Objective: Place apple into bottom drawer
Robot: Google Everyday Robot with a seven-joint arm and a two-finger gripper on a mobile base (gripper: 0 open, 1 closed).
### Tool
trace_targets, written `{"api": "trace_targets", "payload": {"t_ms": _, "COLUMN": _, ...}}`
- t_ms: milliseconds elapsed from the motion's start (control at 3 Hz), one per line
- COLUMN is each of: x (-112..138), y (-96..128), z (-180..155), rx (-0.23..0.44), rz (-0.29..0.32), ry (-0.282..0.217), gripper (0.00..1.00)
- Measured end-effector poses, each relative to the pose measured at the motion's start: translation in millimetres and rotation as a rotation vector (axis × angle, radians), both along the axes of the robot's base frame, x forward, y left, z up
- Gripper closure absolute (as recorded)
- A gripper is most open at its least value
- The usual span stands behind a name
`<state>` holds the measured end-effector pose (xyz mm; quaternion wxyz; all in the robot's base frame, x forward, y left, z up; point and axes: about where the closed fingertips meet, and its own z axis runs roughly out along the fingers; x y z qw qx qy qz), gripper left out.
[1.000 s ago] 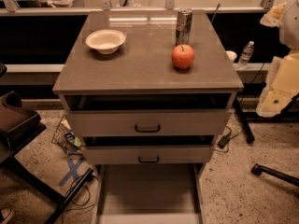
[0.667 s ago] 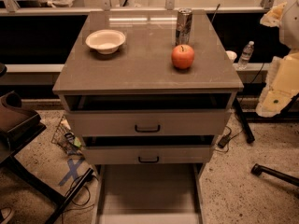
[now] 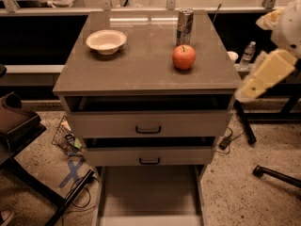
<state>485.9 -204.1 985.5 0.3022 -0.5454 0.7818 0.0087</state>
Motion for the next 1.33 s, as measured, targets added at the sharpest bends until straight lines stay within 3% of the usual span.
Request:
{"api": "trace_targets", "payload": {"t_ms": 667, "x": 64.0, "y": 24.1, "z": -20.6, "rx": 0.388, "rz": -0.050, "ry": -0.155, "gripper": 0.00}}
{"api": "trace_targets", "payload": {"t_ms": 1000, "x": 79.4, "y": 25.5, "z": -2.8, "rx": 0.441, "rz": -0.087, "ry": -0.226, "gripper": 0.00}}
{"api": "trace_targets", "payload": {"t_ms": 1333, "x": 78.0, "y": 28.9, "z": -9.1, "rx": 0.443, "rz": -0.076, "ry": -0.209, "gripper": 0.00}}
